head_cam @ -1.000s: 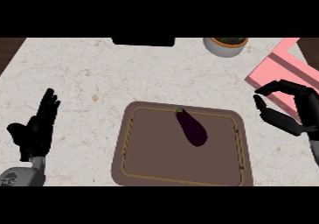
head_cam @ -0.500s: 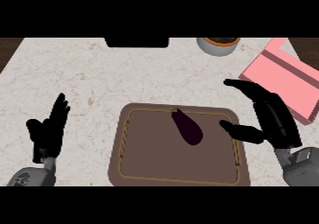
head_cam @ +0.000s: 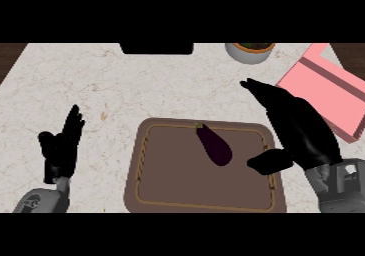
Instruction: Pick the eggplant from the tray and place it in the cardboard box
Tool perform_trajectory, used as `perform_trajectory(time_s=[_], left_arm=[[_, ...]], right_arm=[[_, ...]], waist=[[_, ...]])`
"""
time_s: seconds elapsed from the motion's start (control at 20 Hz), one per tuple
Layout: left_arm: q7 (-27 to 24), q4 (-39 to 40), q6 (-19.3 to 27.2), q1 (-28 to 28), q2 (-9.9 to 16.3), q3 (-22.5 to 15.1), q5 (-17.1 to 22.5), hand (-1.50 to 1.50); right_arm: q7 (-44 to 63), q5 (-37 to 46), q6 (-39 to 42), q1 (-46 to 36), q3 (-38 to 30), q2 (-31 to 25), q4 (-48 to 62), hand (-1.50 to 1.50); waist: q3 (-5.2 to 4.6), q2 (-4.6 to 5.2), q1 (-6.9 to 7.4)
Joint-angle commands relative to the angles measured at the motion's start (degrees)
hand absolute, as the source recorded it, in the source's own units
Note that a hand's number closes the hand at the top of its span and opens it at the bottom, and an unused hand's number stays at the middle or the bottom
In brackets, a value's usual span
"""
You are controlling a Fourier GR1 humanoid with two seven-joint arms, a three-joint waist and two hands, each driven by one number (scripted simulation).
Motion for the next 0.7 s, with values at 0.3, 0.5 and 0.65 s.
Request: perform_trajectory(time_s=[0.3, 0.5, 0.65], left_arm=[[-1.55, 1.16, -1.89, 0.93, -0.79, 1.26, -0.35, 0.00], [1.35, 0.35, -0.63, -1.75, -0.93, 1.02, -1.39, 0.00], [-1.36, 3.02, -2.15, -1.17, -1.37, 1.40, -1.25, 0.00]], right_arm=[[20.81, -0.44, 16.50, -11.18, 4.89, 15.02, 4.93, -1.50], [22.41, -2.98, 20.65, -15.18, 3.74, 17.34, 12.41, -1.50], [23.72, -2.70, 20.79, -13.77, 4.94, 19.07, 14.95, -1.50]], waist=[[0.06, 0.19, 0.30], [0.08, 0.18, 0.45], [0.05, 0.26, 0.12]])
